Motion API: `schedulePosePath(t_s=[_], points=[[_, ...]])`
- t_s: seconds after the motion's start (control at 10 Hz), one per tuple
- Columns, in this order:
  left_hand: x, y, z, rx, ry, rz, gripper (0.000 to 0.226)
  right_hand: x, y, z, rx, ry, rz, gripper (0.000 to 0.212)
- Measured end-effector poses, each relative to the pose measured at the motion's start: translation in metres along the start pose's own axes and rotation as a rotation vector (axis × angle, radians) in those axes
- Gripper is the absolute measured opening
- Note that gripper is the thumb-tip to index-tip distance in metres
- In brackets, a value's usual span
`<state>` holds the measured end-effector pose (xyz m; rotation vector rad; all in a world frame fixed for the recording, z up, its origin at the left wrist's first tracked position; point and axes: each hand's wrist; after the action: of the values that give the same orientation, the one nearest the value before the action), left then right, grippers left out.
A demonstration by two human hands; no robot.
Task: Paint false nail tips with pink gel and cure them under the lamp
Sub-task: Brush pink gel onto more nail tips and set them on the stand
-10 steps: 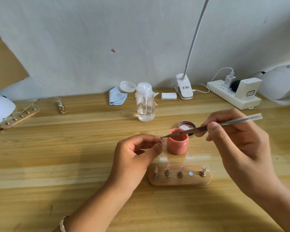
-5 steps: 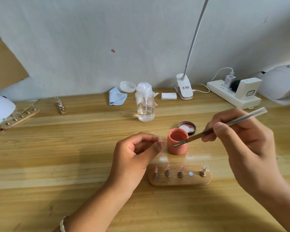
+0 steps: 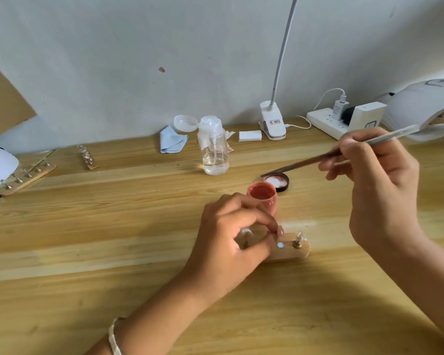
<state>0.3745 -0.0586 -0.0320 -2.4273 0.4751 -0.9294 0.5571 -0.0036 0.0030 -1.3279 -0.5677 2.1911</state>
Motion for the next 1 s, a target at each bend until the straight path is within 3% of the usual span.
schedulePosePath(t_s=[0.1, 0.4, 1.0], points=[[0.0037, 0.0017, 0.0063, 0.018, -0.195, 0.089, 0.007, -0.0011, -0.0012, -0.0003, 0.014, -0.001, 0.007, 0.005], [0.0059, -0.0016, 0.0091, 0.035, -0.341, 0.157, 0.011, -0.0025, 0.0, 0.003, 0.003, 0.02, -0.001, 0.007], [0.0021, -0.0023, 0.013, -0.028, -0.429, 0.19, 0.012, -0.0012, 0.0017, 0.0035, -0.014, 0.045, -0.011, 0.009]])
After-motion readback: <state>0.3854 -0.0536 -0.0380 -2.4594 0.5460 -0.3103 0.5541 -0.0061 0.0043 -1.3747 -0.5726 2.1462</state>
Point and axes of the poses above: each hand's wrist, its own y-axis away from the middle knuckle, its own z-axis out of the palm, x = y × z, and after that the axes turned 12 degrees about -y, right-handed
